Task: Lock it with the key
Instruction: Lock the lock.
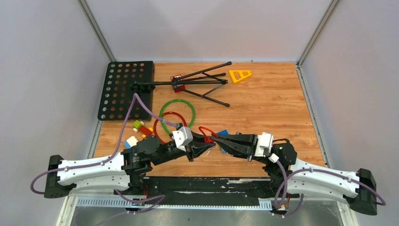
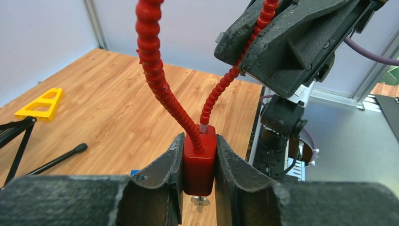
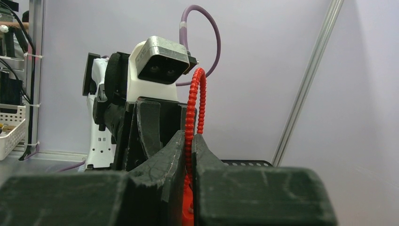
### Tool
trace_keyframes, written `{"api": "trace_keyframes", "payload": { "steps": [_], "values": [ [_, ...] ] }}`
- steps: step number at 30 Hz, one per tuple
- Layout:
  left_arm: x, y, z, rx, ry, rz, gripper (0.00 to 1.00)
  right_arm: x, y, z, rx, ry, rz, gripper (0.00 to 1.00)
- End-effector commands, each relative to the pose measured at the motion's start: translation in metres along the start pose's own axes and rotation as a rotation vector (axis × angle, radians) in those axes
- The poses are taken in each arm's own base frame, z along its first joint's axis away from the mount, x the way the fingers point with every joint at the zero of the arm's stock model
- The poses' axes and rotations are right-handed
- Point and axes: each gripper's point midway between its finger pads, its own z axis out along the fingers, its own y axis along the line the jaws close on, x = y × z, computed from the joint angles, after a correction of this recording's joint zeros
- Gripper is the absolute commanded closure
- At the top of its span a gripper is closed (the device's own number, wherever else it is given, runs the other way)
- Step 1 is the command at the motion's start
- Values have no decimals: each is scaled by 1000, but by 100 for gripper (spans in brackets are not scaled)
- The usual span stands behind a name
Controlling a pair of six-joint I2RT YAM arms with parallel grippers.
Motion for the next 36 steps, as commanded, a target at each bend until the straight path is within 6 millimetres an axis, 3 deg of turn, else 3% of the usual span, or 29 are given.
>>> {"api": "trace_keyframes", "payload": {
  "steps": [1,17,24,36],
  "values": [
    [-147,7,-25,-34,-488,-70,100,119,46,-47,-128,410,149,100],
    [-149,10,-26,-49,-496,-74,100,157,50,-70,-84,506,190,100],
    [-146,5,-18,-27,-473,-62,100,163,53,-59,-105,541,193,100],
    [-148,13,-23,-70,-489,-66,100,165,81,-52,-195,537,190,100]
  ]
}}
